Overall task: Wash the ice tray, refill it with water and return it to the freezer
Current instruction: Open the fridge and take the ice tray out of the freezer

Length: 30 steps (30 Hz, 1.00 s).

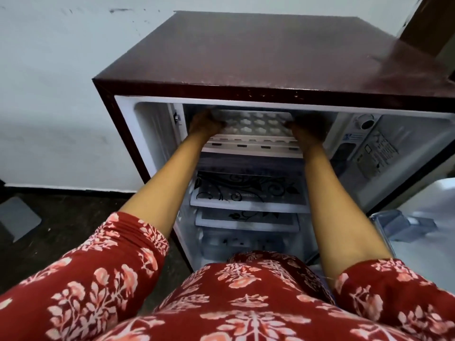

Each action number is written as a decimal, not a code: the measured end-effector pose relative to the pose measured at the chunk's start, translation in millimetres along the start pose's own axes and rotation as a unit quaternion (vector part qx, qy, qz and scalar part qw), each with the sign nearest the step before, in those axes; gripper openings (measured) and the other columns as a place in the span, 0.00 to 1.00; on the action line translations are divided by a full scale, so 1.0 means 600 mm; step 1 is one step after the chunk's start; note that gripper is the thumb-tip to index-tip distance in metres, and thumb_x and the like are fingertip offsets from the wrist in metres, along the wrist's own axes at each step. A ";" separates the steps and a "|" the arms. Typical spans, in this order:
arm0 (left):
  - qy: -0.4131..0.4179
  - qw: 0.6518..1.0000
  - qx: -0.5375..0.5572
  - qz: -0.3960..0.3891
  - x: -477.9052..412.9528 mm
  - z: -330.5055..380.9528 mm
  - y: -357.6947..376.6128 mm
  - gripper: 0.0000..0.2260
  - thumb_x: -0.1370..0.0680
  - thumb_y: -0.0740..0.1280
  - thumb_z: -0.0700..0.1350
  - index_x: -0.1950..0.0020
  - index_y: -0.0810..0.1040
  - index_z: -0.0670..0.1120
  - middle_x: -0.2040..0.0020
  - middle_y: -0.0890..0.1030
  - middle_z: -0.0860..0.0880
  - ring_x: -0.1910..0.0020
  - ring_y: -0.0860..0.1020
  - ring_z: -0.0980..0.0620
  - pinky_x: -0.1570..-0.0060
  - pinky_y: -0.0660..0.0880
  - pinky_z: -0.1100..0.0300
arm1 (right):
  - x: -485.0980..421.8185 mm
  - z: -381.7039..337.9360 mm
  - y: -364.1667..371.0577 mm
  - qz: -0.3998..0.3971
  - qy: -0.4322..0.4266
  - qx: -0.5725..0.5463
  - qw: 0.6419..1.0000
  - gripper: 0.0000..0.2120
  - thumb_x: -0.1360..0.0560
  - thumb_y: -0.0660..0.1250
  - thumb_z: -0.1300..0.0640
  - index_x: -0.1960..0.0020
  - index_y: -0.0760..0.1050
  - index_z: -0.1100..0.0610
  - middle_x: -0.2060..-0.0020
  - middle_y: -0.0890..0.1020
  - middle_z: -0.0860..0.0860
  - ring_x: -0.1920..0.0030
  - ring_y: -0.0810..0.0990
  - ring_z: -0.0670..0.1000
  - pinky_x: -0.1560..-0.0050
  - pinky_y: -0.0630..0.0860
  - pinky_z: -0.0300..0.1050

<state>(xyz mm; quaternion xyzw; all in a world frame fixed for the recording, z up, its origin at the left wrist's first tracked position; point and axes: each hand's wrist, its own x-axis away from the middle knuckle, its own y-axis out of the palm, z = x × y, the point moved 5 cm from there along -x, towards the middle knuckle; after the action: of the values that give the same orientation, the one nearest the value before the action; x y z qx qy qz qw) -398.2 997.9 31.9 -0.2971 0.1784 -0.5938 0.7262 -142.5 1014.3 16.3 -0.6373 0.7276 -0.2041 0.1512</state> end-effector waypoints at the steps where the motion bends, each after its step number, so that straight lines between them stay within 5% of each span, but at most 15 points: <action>1: -0.009 1.000 -0.006 0.002 0.009 0.003 -0.002 0.27 0.26 0.71 0.50 0.31 0.69 0.41 0.33 0.73 0.41 0.33 0.71 0.42 0.35 0.70 0.49 | -0.002 0.002 0.001 0.002 0.004 -0.004 1.000 0.23 0.20 0.60 0.55 0.28 0.62 0.60 0.30 0.67 0.55 0.32 0.69 0.56 0.48 0.68 0.33; 7: -0.016 0.999 -0.050 0.014 0.077 0.020 -0.011 0.29 0.26 0.70 0.53 0.30 0.68 0.41 0.32 0.73 0.41 0.35 0.73 0.41 0.39 0.73 0.51 | 0.037 -0.005 -0.042 0.085 0.021 0.008 0.996 0.23 0.25 0.68 0.59 0.31 0.69 0.62 0.33 0.73 0.57 0.34 0.72 0.55 0.42 0.68 0.37; 12: -0.047 0.996 -0.081 -0.002 0.147 0.016 -0.023 0.17 0.27 0.69 0.55 0.47 0.77 0.44 0.50 0.82 0.45 0.53 0.81 0.47 0.60 0.73 0.58 | 0.104 0.011 -0.059 0.100 0.065 -0.044 0.992 0.20 0.26 0.69 0.61 0.36 0.74 0.65 0.39 0.78 0.59 0.39 0.77 0.57 0.41 0.74 0.42; 16: -0.056 0.997 -0.049 0.004 0.209 -0.011 -0.030 0.21 0.27 0.70 0.53 0.41 0.74 0.41 0.47 0.80 0.46 0.46 0.79 0.44 0.51 0.76 0.55 | 0.162 0.042 -0.062 0.132 0.097 -0.089 0.983 0.17 0.29 0.71 0.63 0.41 0.76 0.65 0.44 0.80 0.60 0.47 0.80 0.55 0.44 0.77 0.45; 26: -0.057 0.998 -0.011 -0.002 0.338 -0.090 -0.043 0.26 0.30 0.73 0.52 0.37 0.70 0.44 0.42 0.79 0.46 0.44 0.78 0.44 0.47 0.76 0.50 | 0.319 0.091 -0.045 0.155 0.108 -0.123 0.974 0.18 0.27 0.69 0.64 0.38 0.75 0.64 0.46 0.81 0.57 0.51 0.79 0.51 0.58 0.76 0.35; 30: -0.072 0.997 -0.007 -0.001 0.392 -0.119 -0.049 0.26 0.30 0.73 0.52 0.36 0.69 0.46 0.41 0.79 0.48 0.44 0.78 0.45 0.49 0.76 0.52 | 0.380 0.099 -0.038 0.152 0.105 -0.117 0.976 0.17 0.27 0.69 0.64 0.39 0.75 0.63 0.44 0.81 0.57 0.47 0.80 0.54 0.45 0.78 0.47</action>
<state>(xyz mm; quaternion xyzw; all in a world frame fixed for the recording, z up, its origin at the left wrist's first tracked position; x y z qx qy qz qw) -409.7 751.0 18.9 -0.3444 0.1300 -0.5700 0.7346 -126.7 780.4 -15.0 -0.5074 0.8466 -0.1580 0.0279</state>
